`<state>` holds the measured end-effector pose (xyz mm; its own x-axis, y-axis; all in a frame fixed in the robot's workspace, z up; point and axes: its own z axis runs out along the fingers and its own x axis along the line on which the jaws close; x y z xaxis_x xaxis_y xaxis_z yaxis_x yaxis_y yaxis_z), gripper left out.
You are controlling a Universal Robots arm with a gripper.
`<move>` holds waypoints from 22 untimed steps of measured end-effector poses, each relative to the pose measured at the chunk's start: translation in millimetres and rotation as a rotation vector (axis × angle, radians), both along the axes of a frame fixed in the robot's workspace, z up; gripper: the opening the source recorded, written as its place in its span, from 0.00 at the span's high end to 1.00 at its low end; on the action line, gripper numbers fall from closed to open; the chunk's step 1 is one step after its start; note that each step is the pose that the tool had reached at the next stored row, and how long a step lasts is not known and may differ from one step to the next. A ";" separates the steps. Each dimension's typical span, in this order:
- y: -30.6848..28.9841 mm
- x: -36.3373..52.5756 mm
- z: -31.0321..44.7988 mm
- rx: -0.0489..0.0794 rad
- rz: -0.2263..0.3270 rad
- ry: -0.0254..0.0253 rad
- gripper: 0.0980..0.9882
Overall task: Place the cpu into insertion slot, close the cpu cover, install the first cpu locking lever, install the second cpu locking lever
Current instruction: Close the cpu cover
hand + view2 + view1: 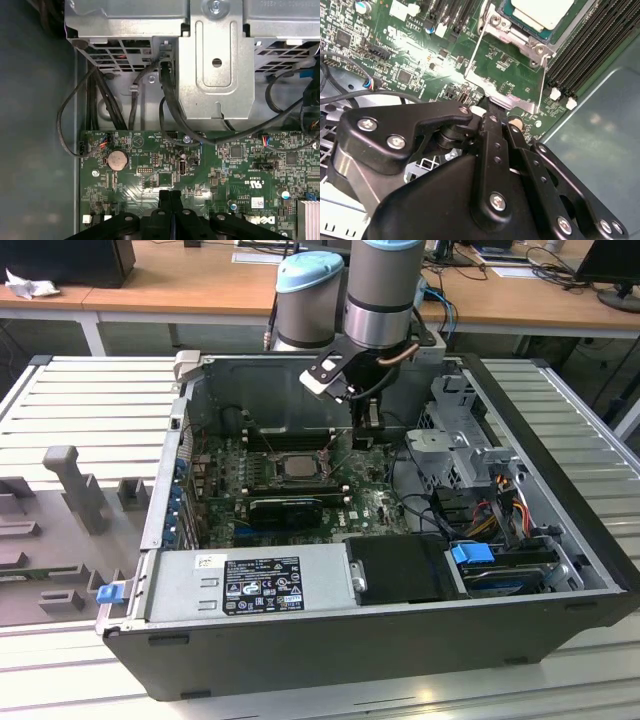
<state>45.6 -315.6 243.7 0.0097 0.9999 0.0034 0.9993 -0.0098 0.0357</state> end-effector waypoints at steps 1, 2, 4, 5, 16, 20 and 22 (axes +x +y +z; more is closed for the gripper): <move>0.0 -0.2 0.0 0.000 0.000 -0.0001 0.99; 0.0 -0.3 0.0 0.000 0.000 0.0000 0.99; 0.0 -1.1 0.0 0.000 0.000 0.0000 0.99; 0.0 -1.3 0.0 0.000 0.000 -0.0001 0.99; 0.0 -5.2 0.0 0.000 0.000 0.0000 0.99; 0.0 -5.9 0.0 0.000 0.000 0.0000 0.99; 0.0 -6.6 0.0 0.000 0.000 0.0000 0.99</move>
